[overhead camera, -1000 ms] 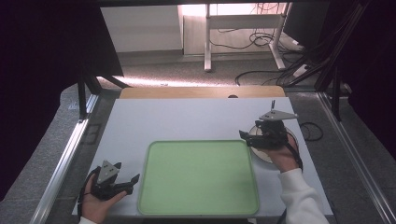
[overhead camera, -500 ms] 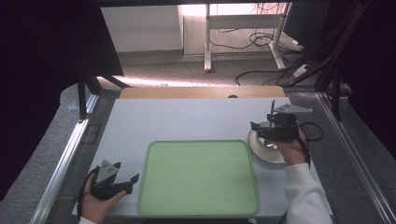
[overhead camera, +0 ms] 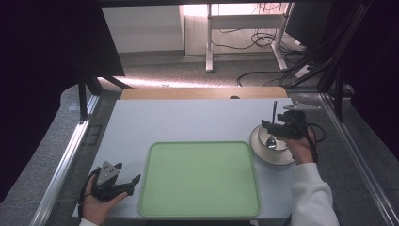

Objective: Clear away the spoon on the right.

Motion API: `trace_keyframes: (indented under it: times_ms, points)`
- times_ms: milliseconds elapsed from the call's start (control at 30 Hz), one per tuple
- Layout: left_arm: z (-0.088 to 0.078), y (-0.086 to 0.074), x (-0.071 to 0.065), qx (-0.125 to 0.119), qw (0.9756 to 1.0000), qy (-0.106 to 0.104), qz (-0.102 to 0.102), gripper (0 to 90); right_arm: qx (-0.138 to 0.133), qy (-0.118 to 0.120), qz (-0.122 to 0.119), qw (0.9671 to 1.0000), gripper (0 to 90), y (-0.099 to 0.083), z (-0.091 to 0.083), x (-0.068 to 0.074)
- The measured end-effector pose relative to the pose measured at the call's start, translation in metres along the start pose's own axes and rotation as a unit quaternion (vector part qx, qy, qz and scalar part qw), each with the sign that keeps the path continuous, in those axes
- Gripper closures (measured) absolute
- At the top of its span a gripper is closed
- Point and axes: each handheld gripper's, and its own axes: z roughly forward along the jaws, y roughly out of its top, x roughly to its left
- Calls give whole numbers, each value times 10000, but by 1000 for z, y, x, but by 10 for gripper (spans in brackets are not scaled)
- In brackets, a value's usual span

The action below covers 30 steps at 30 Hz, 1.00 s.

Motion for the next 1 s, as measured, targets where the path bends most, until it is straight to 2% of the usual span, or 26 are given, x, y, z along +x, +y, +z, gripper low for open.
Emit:
trace_keyframes:
  times_ms: [400,567,733,933,1000]
  points:
    - [0,-2,0,41,10000,-14,-1,188,100,-102,165,9998,302,-5,11,-25]
    - [1,-2,-1,59,10000,-3,24,189,205,-115,358,9991,324,-9,25,-40]
    - [2,-2,-1,60,10000,27,8,188,197,-176,438,9987,344,-7,35,-49]
    - [2,-3,0,89,9999,46,5,188,240,-214,406,9987,413,-4,51,-59]
    - [3,-3,0,105,9999,57,-2,188,275,-140,435,9986,444,-5,54,-60]
